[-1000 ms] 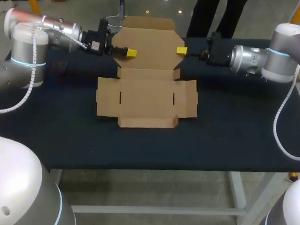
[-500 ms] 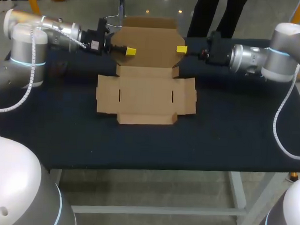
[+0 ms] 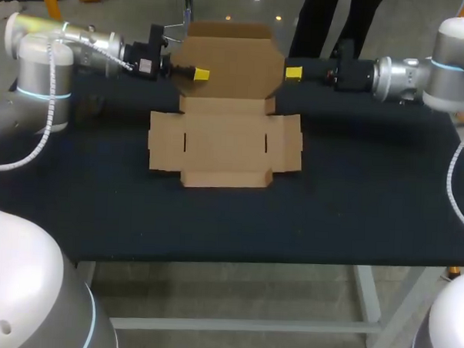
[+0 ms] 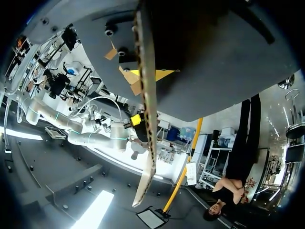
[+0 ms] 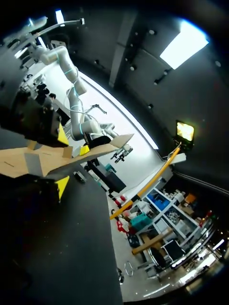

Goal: Assemble the packaging by folding the flat box into shape, placing the metal phone stand inside, and closing the box properly

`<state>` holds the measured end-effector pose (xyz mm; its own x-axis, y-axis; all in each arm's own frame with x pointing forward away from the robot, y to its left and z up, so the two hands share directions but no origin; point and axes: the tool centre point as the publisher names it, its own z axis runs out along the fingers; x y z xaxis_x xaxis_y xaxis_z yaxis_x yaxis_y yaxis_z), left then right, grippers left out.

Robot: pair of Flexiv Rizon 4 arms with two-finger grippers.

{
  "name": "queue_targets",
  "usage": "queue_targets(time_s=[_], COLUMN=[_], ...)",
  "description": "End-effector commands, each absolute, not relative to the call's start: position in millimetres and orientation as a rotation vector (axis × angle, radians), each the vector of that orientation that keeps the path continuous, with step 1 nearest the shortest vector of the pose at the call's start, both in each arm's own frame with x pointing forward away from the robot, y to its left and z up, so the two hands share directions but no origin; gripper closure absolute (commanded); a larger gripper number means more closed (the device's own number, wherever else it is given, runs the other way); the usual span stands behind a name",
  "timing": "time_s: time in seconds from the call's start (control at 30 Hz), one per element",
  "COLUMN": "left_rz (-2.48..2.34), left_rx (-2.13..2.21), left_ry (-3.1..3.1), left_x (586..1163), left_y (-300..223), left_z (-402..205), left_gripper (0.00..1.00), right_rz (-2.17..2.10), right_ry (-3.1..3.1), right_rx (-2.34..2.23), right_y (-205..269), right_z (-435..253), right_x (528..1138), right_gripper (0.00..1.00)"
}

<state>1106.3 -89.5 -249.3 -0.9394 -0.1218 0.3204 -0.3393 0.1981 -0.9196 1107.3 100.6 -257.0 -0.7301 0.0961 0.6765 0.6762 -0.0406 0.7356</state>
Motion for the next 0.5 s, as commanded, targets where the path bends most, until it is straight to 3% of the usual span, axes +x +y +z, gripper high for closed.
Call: queue_targets(time_s=[0.03, 0.17, 0.5], left_rz=[1.836, 1.844, 1.854], left_rx=[0.442, 0.439, 0.397], left_ry=[-2.288, -2.292, -2.313], left_x=[1112, 1115, 1120], left_y=[-90, -90, -93], left_z=[-248, -244, -237], left_gripper=[1.0, 1.0, 1.0], right_rz=[-1.809, -1.808, -1.785], right_ry=[-1.903, -1.965, -2.13], right_rx=[-0.928, -0.944, -0.974], right_y=[87, 73, 52], right_z=[-244, -239, -234], right_x=[1082, 1065, 1023], right_gripper=[0.63, 1.0, 1.0])
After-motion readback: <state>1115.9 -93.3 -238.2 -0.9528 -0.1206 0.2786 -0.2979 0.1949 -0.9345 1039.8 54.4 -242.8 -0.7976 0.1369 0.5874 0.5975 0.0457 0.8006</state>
